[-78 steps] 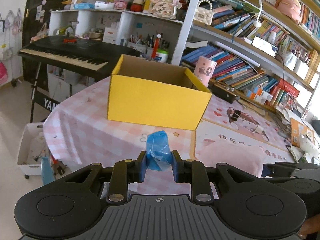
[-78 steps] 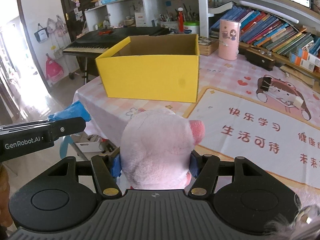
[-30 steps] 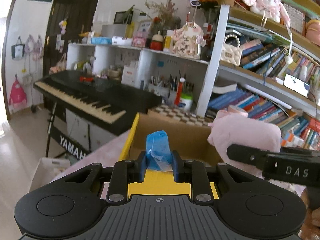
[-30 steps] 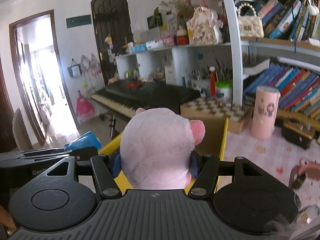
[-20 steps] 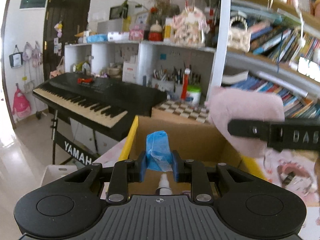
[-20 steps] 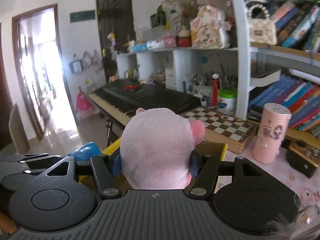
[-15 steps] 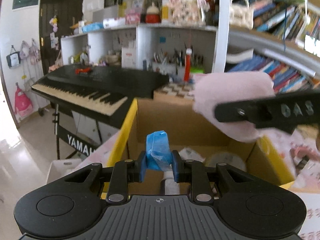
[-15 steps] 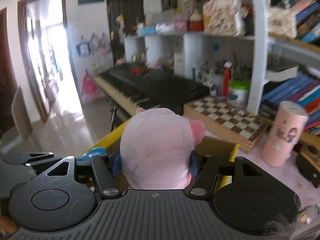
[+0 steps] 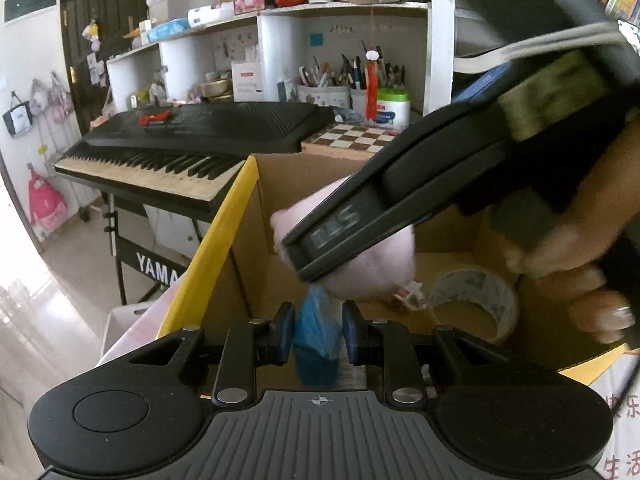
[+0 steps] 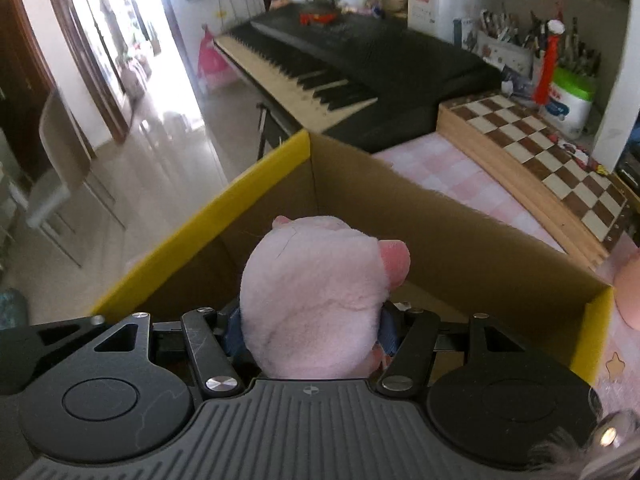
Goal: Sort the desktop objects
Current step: 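Lower the pig and mask into the yellow box and open both tools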
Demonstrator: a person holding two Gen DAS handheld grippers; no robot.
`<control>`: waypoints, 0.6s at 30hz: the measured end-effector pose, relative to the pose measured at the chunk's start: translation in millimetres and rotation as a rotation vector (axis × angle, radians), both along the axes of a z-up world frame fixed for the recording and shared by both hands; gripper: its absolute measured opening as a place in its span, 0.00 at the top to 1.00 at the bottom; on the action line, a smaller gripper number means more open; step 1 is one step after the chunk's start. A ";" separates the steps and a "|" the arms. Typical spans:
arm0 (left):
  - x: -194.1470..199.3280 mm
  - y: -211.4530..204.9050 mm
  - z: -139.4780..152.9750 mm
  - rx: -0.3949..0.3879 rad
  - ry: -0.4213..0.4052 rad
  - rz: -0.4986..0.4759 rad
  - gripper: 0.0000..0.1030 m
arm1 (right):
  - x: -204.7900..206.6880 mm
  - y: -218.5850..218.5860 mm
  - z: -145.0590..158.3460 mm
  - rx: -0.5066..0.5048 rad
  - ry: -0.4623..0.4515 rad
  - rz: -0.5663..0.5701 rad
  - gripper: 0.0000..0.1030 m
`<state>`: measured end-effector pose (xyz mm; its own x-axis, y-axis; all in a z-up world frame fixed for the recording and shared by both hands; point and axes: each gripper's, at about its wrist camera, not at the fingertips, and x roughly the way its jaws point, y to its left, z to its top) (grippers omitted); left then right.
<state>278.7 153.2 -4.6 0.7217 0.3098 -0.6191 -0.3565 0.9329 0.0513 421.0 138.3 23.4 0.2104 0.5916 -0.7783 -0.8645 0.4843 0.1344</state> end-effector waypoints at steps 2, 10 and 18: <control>-0.1 -0.2 0.0 0.003 -0.004 0.001 0.75 | 1.7 5.1 -6.1 -0.016 -0.007 -0.008 0.41; -10.1 -1.6 5.4 0.006 -0.064 0.018 0.53 | -3.6 -4.8 5.2 0.057 -0.083 -0.007 0.22; -39.1 0.4 27.3 0.002 -0.155 0.024 0.34 | -23.6 -45.2 43.7 0.174 -0.194 -0.077 0.20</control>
